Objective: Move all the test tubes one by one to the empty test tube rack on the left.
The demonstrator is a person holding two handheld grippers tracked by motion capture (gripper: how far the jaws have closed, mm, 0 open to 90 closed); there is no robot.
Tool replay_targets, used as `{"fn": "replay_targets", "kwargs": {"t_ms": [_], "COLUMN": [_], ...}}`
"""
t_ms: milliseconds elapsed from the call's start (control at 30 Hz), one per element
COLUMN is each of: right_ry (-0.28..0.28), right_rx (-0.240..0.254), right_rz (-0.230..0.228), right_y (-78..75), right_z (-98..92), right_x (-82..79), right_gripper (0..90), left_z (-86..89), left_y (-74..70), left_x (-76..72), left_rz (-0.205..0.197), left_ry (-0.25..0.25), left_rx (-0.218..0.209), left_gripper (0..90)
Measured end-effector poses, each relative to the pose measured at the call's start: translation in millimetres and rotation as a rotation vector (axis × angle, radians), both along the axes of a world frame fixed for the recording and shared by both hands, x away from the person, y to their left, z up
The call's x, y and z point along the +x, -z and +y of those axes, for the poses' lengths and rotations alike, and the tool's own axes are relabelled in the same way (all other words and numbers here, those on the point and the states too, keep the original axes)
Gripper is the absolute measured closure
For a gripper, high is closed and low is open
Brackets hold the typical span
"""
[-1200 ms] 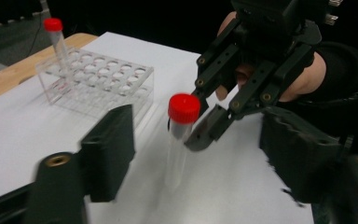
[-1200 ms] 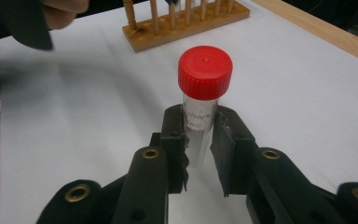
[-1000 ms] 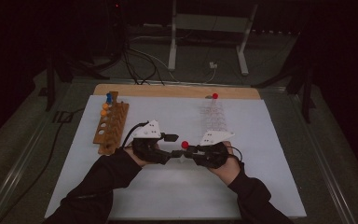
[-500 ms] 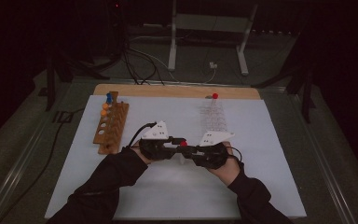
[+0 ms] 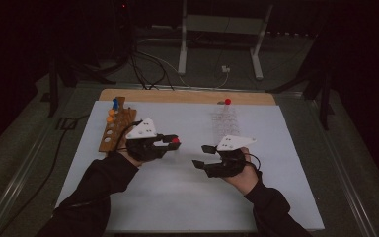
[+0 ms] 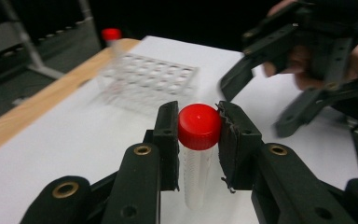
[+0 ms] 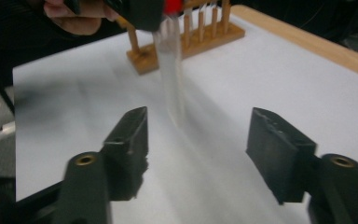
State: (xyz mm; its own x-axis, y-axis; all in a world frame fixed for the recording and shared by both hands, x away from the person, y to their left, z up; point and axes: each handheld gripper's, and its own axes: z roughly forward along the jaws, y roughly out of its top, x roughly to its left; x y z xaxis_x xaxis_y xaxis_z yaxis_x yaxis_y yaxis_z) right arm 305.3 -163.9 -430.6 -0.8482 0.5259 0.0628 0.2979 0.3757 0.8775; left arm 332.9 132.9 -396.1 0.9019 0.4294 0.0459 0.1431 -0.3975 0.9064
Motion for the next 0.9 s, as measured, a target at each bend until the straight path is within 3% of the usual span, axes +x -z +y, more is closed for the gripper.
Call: {"fn": "replay_targets", "kwargs": {"t_ms": [167, 500, 900], "right_ry": [0.012, 0.011, 0.009], "right_rx": [0.018, 0.012, 0.012], "right_rz": [-0.004, -0.016, -0.025], "right_y": [-1.5, -1.5, -2.4], "right_z": [-0.3, -0.6, -3.4], "right_x": [0.2, 0.2, 0.5], "right_gripper": [19.3, 4.0, 2.6], "left_z": [34.3, 86.9, 136.3], "left_y": [-12.4, -25.9, -35.9], "left_x": [3.7, 7.3, 21.3], "left_rz": [-0.014, -0.031, -0.046], "left_ry": [-0.093, -0.246, -0.409], "left_rx": [0.004, 0.010, -0.010], "left_gripper": [71.8, 71.8, 71.8]}}
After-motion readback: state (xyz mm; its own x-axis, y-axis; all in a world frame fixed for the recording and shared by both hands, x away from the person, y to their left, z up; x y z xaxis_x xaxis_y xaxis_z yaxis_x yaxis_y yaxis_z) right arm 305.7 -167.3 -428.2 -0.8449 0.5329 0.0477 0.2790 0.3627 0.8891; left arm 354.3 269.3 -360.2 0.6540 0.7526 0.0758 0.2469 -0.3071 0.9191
